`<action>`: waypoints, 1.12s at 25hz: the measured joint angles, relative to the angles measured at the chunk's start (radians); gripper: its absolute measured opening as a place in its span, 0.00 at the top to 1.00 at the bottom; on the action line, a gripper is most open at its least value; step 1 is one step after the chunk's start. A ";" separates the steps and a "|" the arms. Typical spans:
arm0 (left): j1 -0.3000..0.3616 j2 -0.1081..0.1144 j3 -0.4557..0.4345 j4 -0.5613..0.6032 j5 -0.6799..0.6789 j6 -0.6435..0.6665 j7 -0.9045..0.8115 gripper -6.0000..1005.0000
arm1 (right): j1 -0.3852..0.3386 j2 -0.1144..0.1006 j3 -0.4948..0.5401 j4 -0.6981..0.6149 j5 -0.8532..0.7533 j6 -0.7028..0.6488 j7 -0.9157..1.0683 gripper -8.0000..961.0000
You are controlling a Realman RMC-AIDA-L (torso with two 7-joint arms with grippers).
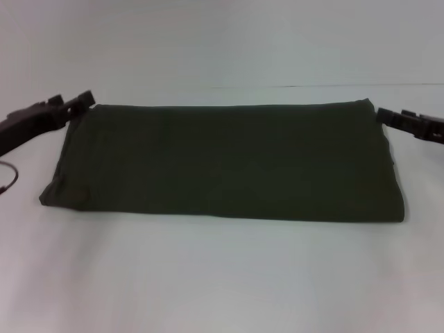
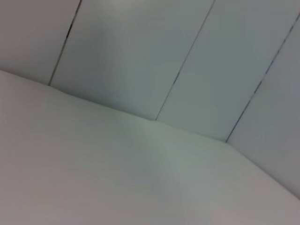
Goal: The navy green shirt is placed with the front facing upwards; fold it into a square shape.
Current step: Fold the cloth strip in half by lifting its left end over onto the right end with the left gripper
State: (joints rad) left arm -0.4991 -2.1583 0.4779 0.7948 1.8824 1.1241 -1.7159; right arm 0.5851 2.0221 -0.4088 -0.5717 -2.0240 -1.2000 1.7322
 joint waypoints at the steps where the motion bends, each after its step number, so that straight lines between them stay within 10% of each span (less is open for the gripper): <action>1: 0.018 -0.005 0.020 0.021 0.003 0.007 -0.011 0.23 | -0.015 -0.008 -0.008 -0.007 0.000 -0.032 0.031 0.19; 12: 0.086 -0.005 0.033 0.084 0.160 0.023 -0.071 0.23 | -0.107 -0.095 -0.107 -0.017 -0.031 -0.172 0.300 0.19; 28: 0.101 -0.008 0.007 0.083 0.335 -0.024 -0.129 0.23 | -0.097 -0.100 -0.106 -0.011 -0.085 -0.147 0.339 0.19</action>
State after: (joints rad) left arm -0.3979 -2.1660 0.4849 0.8774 2.2174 1.1001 -1.8451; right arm 0.4882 1.9218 -0.5150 -0.5832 -2.1088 -1.3469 2.0711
